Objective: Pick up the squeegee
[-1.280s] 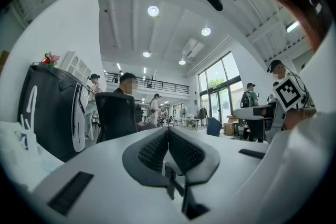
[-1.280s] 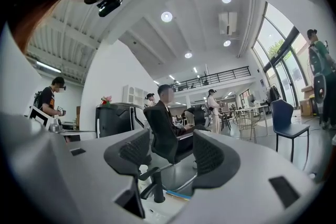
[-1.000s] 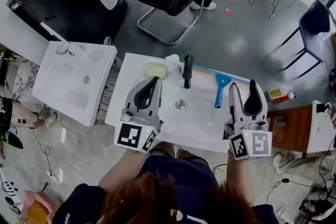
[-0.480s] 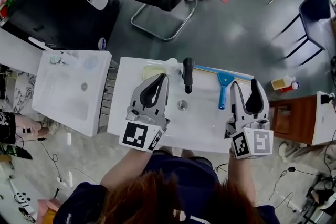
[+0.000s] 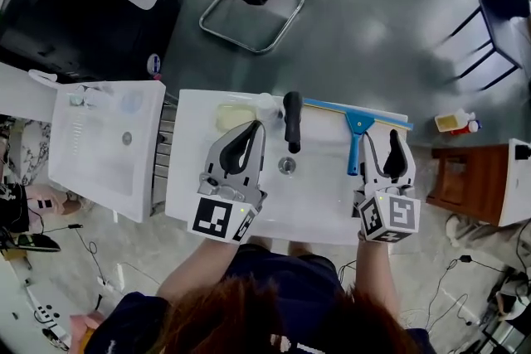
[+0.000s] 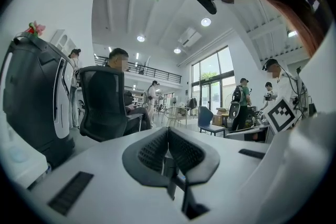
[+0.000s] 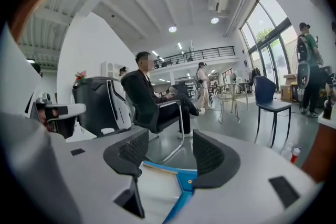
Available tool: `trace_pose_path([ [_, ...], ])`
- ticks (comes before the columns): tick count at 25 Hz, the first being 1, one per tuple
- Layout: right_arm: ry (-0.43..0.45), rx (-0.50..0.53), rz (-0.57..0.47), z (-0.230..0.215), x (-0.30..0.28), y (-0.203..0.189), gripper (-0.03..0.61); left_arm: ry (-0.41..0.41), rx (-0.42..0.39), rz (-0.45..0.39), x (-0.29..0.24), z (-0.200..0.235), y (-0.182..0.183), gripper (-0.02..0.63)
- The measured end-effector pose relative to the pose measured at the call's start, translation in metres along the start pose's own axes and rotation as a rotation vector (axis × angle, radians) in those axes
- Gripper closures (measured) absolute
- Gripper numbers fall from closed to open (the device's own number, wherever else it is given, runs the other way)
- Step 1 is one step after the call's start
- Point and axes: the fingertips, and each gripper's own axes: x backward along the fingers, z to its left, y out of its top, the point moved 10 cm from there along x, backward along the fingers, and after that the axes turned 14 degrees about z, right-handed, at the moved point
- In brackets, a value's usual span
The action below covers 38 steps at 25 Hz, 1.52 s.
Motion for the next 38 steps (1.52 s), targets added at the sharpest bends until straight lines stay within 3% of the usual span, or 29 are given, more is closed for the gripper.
trace_pose_path([
  [8,-0.044,-0.037,0.173,-0.019,-0.054,-0.058,0.298,-0.014,-0.041,0.090,-0.015,0.009,-0.027,0.594],
  [19,-0.084,-0.036,0.417,-0.031,-0.100,-0.119,0.295,-0.010,-0.034,0.128,-0.018,0.013,-0.044,0.594],
  [33,-0.090,-0.060,0.488,-0.032,-0.113,-0.127,0.307,-0.006,-0.037,0.134,-0.017,0.015,-0.044,0.594],
  [38,-0.117,-0.061,0.504,-0.033,-0.117,-0.127,0.390,0.002,-0.040,0.136,-0.016,0.018,-0.043,0.594],
])
